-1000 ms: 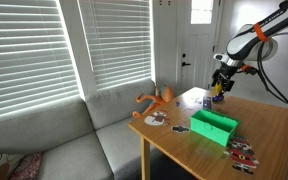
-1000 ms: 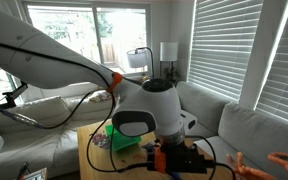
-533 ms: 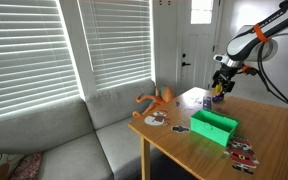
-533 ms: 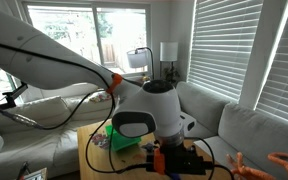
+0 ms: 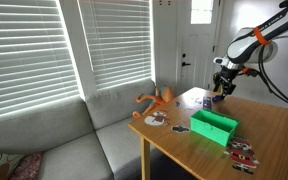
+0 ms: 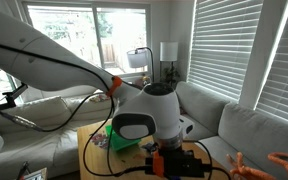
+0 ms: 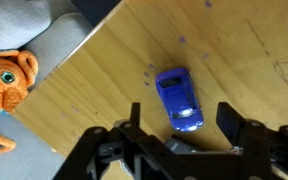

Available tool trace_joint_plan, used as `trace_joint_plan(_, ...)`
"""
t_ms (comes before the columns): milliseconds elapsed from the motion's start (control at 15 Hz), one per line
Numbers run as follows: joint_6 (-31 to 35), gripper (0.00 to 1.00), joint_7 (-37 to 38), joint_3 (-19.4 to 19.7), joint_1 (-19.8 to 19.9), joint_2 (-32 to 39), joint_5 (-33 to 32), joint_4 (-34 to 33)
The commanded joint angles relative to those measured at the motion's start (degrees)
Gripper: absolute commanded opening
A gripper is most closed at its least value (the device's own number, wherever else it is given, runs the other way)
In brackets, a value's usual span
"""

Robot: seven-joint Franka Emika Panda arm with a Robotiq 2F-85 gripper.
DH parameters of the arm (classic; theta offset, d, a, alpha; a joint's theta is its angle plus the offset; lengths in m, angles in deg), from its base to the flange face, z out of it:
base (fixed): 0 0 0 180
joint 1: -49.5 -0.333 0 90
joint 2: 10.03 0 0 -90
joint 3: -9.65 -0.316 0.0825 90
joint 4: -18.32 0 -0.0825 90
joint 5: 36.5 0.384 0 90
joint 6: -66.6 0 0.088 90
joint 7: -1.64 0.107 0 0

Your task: Open the green lunch box, put the blue car in the green lunch box

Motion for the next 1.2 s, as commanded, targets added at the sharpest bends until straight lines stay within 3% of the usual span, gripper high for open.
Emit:
trace_joint_plan(0,-0.92,0.58,1.40,-0.17,0.37,0.27,-2.17,0.14)
trace_joint_plan(67,-0.95,0.86,1.51,-0.18,0.37,0.34,-2.25,0.19)
trace_joint_plan(133,-1.02,0.85,1.60,-0.17,0.39,0.47,-2.39,0.21)
trace_joint_plan(200,-1.19,0.81,1.90,-0.12,0.39,0.62,-2.59,0.23)
trace_joint_plan(267,-1.20,0.52,2.29,-0.08,0.38,0.65,-2.78,0.29)
trace_joint_plan(467,-2.18,0.38,3.84,0.06,0.34,0.33,-3.63,0.27)
trace_joint_plan(733,-3.29,0.11,5.22,-0.28,0.31,-1.45,-3.39,0.68)
trace_joint_plan(1133,-6.90,0.11,5.46,-0.72,-1.39,-10.21,-5.36,3.30)
